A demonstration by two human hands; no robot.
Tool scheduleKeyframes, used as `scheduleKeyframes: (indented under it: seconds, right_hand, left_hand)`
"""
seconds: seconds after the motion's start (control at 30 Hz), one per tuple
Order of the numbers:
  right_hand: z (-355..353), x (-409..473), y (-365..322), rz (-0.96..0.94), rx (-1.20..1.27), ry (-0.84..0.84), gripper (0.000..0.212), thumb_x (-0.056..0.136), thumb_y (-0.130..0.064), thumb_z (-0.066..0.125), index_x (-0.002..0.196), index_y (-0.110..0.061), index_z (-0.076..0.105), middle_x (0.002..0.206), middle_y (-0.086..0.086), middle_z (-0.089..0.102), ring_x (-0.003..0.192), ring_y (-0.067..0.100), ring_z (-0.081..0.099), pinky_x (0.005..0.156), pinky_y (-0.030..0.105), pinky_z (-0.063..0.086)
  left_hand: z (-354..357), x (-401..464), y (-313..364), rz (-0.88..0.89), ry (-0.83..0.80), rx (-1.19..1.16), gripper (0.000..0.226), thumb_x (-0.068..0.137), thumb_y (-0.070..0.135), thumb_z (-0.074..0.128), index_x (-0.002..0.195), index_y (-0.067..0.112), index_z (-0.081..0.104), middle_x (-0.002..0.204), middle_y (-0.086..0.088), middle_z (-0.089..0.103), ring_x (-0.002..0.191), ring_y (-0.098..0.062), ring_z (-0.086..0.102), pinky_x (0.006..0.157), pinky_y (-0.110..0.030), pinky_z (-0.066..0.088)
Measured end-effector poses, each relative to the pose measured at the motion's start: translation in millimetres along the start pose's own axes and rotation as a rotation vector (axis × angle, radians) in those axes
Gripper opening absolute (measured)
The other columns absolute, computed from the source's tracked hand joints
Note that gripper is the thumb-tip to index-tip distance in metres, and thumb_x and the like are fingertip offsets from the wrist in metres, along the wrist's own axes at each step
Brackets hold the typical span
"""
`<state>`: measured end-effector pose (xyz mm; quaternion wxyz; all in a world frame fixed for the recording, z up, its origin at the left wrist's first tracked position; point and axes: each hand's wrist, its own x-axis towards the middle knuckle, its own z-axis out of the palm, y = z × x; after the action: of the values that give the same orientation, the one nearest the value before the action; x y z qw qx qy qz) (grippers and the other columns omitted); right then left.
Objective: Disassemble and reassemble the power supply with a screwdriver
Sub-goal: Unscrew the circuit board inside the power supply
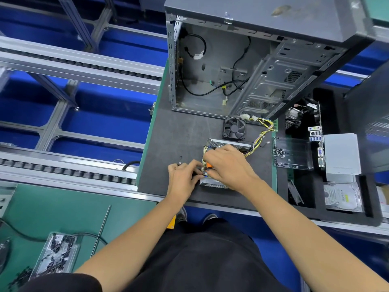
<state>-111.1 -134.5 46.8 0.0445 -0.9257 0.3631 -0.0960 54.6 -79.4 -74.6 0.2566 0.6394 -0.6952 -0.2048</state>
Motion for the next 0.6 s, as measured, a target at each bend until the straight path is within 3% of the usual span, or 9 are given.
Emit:
scheduleKeyframes:
  seconds: [0.1,0.23,0.4,0.5,0.6]
  right_hand:
    - [-1,5,0,-0.05,-0.002,-0.043,0.011,0.082,-0.03,0.047,0.08,-0.019,0.051,0.071,-0.002,0.053,0.066,0.021,0.054,0.071,0.035,0.044]
    - [1,10,2,-0.107,-0.019,-0.091,0.01,0.082,-0.028,0.048,0.082,-0.019,0.052,0.071,-0.003,0.054,0.067,0.022,0.057,0.073,0.035,0.041]
    - [-1,16,-4,-0.011,0.045,-0.041,0.006,0.075,-0.025,0.046,0.076,-0.02,0.044,0.062,-0.005,0.048,0.058,0.021,0.05,0.068,0.033,0.036]
    - [-3,15,-7,0.063,0.113,0.022,0.013,0.075,-0.027,0.044,0.078,-0.024,0.032,0.062,-0.008,0.037,0.055,0.02,0.035,0.067,0.034,0.034]
    - [-4,13,-6,0.071,0.082,0.028,0.008,0.076,-0.027,0.045,0.074,-0.02,0.041,0.06,-0.005,0.046,0.056,0.022,0.043,0.067,0.035,0.04]
  left_hand:
    - [0,2,-1,0.081,-0.025,0.079,0.046,0.078,0.031,0.084,0.105,0.033,0.048,0.069,0.014,0.065,0.067,-0.01,0.057,0.074,-0.029,0.022]
    - [1,5,-4,0.095,-0.119,0.156,0.048,0.082,0.032,0.08,0.102,0.029,0.036,0.068,0.006,0.063,0.063,-0.022,0.061,0.078,-0.034,0.026]
    - [-3,8,-1,0.0,-0.141,0.0,0.058,0.075,0.025,0.085,0.113,0.032,0.041,0.058,0.033,0.036,0.07,0.001,0.052,0.072,-0.026,0.02]
    - [-3,10,1,-0.057,-0.154,-0.054,0.061,0.075,0.024,0.085,0.111,0.039,0.039,0.061,0.032,0.045,0.08,0.023,0.042,0.07,-0.024,0.017]
    - [-3,11,4,-0.063,-0.169,-0.031,0.062,0.077,0.021,0.083,0.109,0.041,0.034,0.064,0.03,0.046,0.068,0.012,0.045,0.073,-0.025,0.02]
